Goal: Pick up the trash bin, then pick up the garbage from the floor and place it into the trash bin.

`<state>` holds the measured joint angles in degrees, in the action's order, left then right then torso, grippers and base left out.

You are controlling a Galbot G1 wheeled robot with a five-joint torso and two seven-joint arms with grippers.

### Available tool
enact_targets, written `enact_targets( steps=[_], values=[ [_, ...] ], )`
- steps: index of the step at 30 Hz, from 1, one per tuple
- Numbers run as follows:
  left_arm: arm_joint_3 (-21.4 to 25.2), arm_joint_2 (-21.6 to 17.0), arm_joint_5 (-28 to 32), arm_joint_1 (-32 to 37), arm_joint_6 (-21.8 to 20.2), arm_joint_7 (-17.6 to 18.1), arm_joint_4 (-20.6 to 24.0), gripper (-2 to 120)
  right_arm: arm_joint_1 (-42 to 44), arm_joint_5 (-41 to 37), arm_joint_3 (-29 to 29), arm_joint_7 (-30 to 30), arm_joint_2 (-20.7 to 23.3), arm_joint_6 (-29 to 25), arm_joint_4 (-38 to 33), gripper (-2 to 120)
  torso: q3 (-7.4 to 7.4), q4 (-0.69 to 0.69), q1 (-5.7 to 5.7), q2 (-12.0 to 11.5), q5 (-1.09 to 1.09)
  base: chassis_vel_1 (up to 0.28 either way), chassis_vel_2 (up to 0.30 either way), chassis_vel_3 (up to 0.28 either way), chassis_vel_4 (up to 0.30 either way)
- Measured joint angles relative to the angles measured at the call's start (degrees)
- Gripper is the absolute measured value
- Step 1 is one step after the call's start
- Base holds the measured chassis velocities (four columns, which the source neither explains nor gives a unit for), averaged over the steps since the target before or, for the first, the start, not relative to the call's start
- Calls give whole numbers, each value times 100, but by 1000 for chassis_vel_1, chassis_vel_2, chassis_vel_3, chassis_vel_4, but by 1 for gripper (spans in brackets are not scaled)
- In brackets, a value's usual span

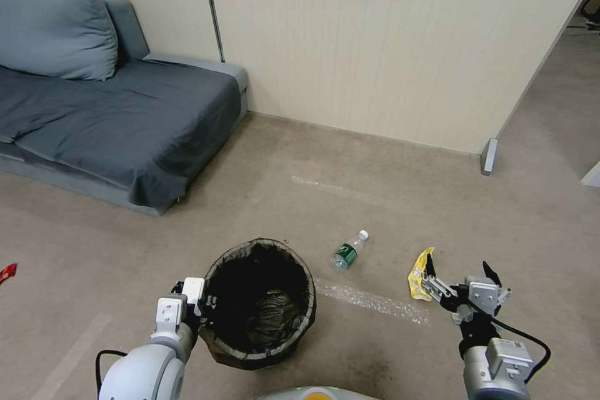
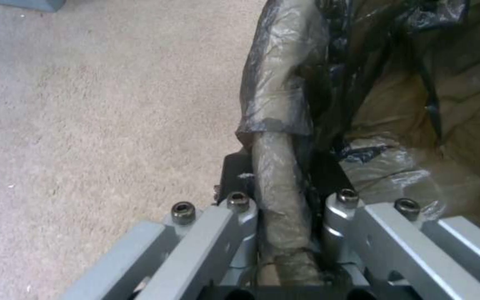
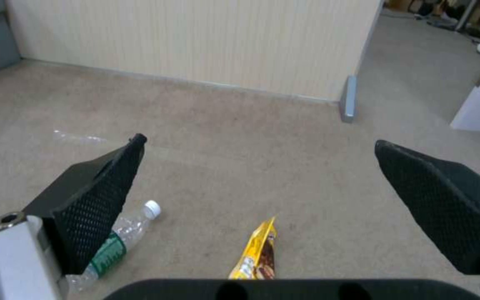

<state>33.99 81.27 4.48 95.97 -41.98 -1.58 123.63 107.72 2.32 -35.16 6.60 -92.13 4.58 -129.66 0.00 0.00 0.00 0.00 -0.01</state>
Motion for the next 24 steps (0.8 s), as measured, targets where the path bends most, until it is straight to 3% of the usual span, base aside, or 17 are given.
enact_targets(
  steps=[10, 16, 24],
  values=[
    [48, -10, 134, 125, 283, 7, 393, 2, -5, -2, 3, 0, 0, 2, -50, 100, 0, 0, 0, 0, 1, 0, 0, 0, 0],
    [116, -21, 697, 282, 470, 155, 1106, 1, -9, -8, 4, -8, 0, 6, -102, 100, 0, 0, 0, 0, 1, 0, 0, 0, 0],
    [250, -67, 989, 513, 472, 273, 1725, 1, 1, -12, 8, -34, 0, 31, -181, 100, 0, 0, 0, 0, 1, 0, 0, 0, 0]
  ],
)
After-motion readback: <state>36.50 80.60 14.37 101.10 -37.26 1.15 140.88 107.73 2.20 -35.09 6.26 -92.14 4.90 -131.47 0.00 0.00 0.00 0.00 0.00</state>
